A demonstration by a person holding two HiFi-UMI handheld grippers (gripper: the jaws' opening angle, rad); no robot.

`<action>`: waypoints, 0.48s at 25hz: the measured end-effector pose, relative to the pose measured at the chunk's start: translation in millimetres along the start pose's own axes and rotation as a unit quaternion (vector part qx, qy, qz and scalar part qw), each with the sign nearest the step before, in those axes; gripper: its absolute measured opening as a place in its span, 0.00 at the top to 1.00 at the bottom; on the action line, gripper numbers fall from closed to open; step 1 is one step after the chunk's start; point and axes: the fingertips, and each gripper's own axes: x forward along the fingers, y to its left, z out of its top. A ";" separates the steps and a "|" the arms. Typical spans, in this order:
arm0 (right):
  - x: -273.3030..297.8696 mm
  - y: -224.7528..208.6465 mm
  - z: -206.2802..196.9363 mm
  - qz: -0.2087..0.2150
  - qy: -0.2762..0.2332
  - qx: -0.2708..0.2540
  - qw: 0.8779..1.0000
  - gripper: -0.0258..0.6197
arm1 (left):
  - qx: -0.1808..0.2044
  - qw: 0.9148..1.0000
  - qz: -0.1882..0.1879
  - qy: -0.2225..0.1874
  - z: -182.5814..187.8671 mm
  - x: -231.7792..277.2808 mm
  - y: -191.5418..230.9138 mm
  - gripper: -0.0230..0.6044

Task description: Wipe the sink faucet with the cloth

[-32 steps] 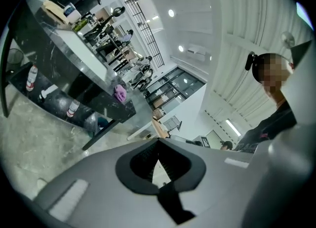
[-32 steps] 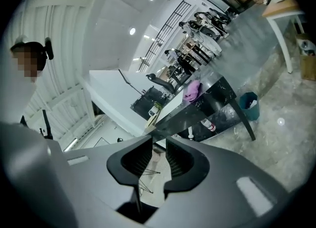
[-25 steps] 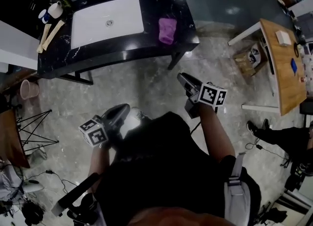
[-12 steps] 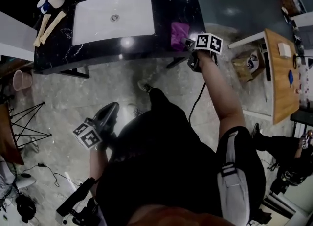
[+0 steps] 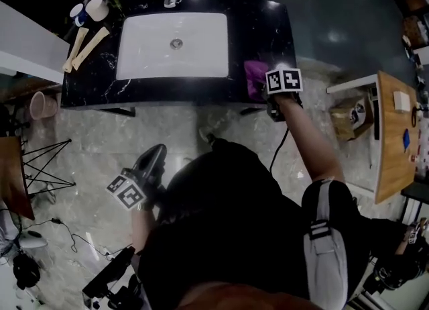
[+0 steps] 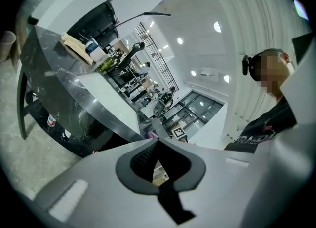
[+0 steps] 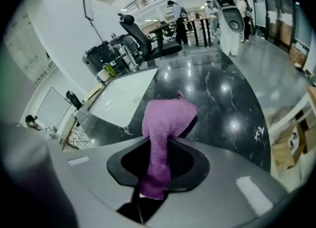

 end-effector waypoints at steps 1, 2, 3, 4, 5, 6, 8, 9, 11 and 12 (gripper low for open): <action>-2.9 9.1 7.4 0.013 -0.011 -0.026 1.000 0.82 | -0.002 1.000 0.001 -0.004 3.1 3.6 2.2 0.98; -7.0 21.0 18.4 0.027 -0.028 -0.058 0.998 0.82 | -0.004 1.000 0.002 -0.006 5.7 6.9 4.4 0.98; -12.0 35.0 32.6 0.041 -0.048 -0.093 0.994 0.82 | -0.005 1.000 0.004 -0.008 7.8 9.6 6.7 0.98; -17.6 50.5 49.6 0.053 -0.069 -0.132 0.987 0.82 | -0.006 1.000 0.007 -0.011 9.8 12.0 8.9 0.98; -23.6 67.1 69.0 0.064 -0.091 -0.173 0.979 0.82 | -0.006 1.000 0.010 -0.014 12.1 14.2 10.8 0.98; -29.6 84.1 90.1 0.073 -0.112 -0.212 0.968 0.82 | -0.006 1.000 0.015 -0.019 14.9 16.2 12.4 0.98; -39.2 118.0 134.4 0.089 -0.150 -0.281 0.944 0.82 | -0.005 0.999 0.024 -0.031 21.6 19.0 15.0 0.98; -41.8 135.2 156.7 0.097 -0.166 -0.311 0.931 0.82 | -0.004 0.999 0.031 -0.038 25.2 19.0 16.6 0.98; -42.8 168.4 200.5 0.108 -0.192 -0.366 0.904 0.82 | -0.004 0.997 0.050 -0.054 31.4 15.8 21.2 0.98; -41.7 183.3 221.6 0.110 -0.202 -0.391 0.891 0.82 | -0.005 0.996 0.062 -0.063 34.2 12.7 23.8 0.98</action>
